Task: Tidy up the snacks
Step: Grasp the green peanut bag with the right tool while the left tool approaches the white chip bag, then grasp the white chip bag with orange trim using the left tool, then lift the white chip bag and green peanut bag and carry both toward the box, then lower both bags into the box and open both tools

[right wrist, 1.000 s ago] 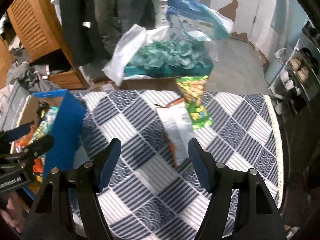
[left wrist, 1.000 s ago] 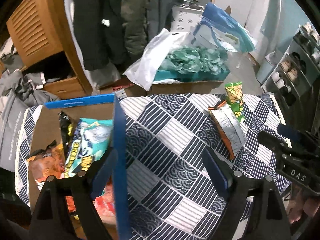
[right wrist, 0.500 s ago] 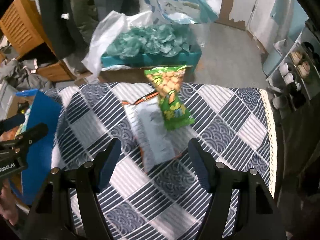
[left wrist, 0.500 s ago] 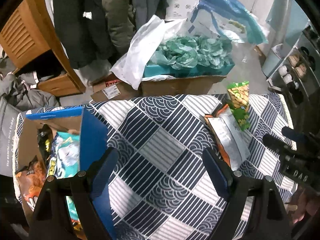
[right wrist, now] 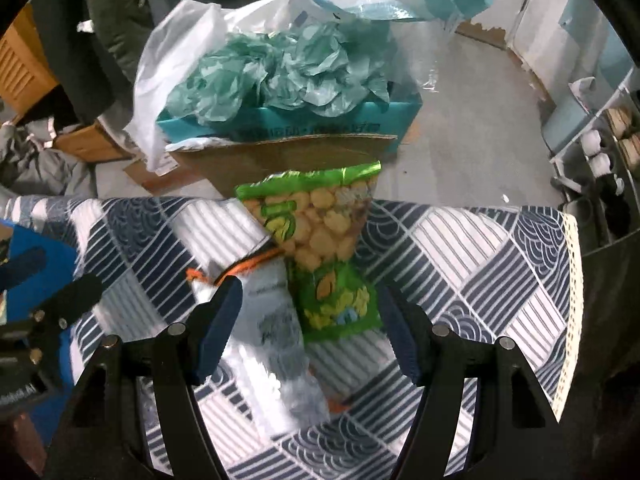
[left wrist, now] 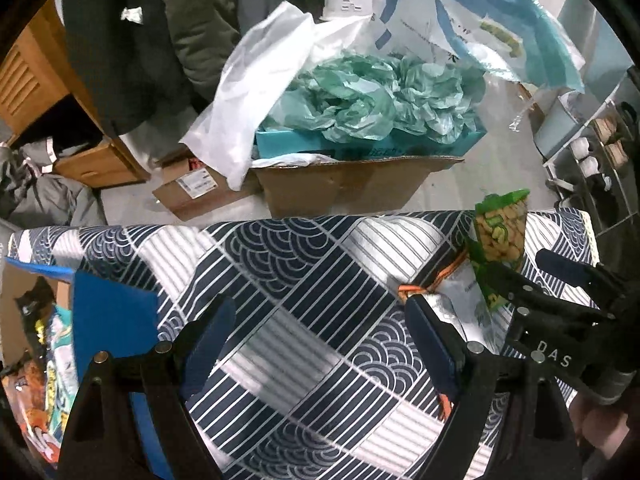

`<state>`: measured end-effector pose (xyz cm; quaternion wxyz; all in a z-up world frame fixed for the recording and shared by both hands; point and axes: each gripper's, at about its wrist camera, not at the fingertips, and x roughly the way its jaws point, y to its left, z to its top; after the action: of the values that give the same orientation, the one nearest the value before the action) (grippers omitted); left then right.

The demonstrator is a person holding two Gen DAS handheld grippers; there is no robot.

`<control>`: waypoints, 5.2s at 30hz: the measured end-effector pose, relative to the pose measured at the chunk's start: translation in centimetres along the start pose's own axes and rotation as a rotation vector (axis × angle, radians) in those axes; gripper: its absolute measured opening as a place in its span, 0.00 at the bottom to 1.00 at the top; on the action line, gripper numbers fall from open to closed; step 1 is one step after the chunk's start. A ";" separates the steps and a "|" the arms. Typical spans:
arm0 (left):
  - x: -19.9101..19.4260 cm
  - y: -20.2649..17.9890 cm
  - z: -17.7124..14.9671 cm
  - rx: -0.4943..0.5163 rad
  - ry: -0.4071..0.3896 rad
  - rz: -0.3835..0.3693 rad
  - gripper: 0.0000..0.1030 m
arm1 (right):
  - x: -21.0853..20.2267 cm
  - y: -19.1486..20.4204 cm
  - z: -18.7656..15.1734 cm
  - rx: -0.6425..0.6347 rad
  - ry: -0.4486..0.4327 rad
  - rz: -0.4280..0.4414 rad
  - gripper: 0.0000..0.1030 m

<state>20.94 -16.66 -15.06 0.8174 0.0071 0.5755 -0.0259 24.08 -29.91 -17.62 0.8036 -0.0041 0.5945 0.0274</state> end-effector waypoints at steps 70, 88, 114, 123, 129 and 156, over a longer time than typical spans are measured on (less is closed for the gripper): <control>4.6 -9.5 -4.8 0.007 0.122 -0.182 0.47 | -0.7 -7.3 -7.9 0.062 0.152 -0.006 0.24; -3.7 -4.2 -6.9 0.143 -0.021 -0.128 0.46 | -6.8 -3.6 -9.0 0.065 0.029 0.071 0.24; -14.3 5.8 -10.8 0.142 -0.172 -0.064 0.46 | -14.5 7.6 -9.9 -0.085 -0.136 0.246 0.24; -15.0 13.4 -11.6 0.034 -0.182 -0.005 0.46 | -14.7 14.5 -8.9 -0.181 -0.118 0.313 0.24; -14.8 18.2 -12.2 -0.041 -0.173 0.036 0.46 | -15.0 20.0 -8.5 -0.271 -0.111 0.342 0.24; -12.6 28.3 -14.7 -0.248 -0.124 0.065 0.58 | -9.6 34.3 -5.3 -0.363 0.040 0.406 0.30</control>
<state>4.35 12.66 -8.68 0.8463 -0.0770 0.5222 0.0716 14.53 3.72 -9.11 0.7559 -0.0295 0.5841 0.2941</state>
